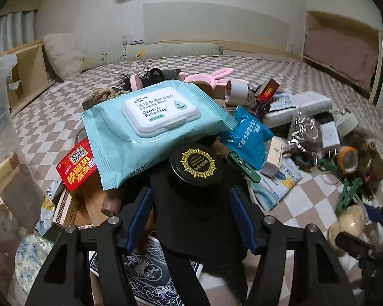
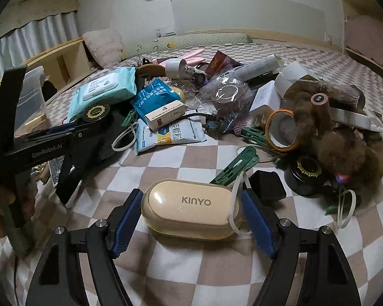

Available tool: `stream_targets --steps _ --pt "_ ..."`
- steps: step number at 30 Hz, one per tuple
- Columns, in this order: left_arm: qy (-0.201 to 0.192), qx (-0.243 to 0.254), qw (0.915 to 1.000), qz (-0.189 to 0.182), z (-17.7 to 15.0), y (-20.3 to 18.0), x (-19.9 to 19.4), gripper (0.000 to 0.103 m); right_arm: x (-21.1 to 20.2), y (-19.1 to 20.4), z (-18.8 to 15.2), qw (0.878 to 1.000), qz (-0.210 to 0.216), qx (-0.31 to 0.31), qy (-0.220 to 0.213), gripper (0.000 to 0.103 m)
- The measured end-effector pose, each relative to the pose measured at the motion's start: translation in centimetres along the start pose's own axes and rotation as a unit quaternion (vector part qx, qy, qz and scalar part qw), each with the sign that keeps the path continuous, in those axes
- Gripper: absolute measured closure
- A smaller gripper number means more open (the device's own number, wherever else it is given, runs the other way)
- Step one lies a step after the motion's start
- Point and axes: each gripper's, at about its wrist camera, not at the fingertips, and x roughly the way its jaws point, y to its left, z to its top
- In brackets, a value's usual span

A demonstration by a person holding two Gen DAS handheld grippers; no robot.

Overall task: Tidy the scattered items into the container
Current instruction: 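Close the right gripper on the beige KINYO case while the left gripper grasps the black round tin, then lift the KINYO case with the right gripper while the left gripper lifts the black tin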

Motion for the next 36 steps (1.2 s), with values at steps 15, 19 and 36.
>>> stream_targets --steps 15,19,36 --pt "0.008 0.034 0.9991 0.022 1.0 -1.2 1.3 0.052 0.1 -0.5 -0.1 1.000 0.014 0.015 -0.001 0.024" --pt "0.001 0.049 0.9984 0.027 1.5 -1.8 1.9 0.052 0.1 -0.6 -0.1 1.000 0.015 0.016 -0.001 0.024" --pt "0.004 0.085 0.9955 0.043 2.2 -2.8 3.1 0.053 -0.1 -0.3 -0.1 1.000 0.006 0.009 -0.003 0.024"
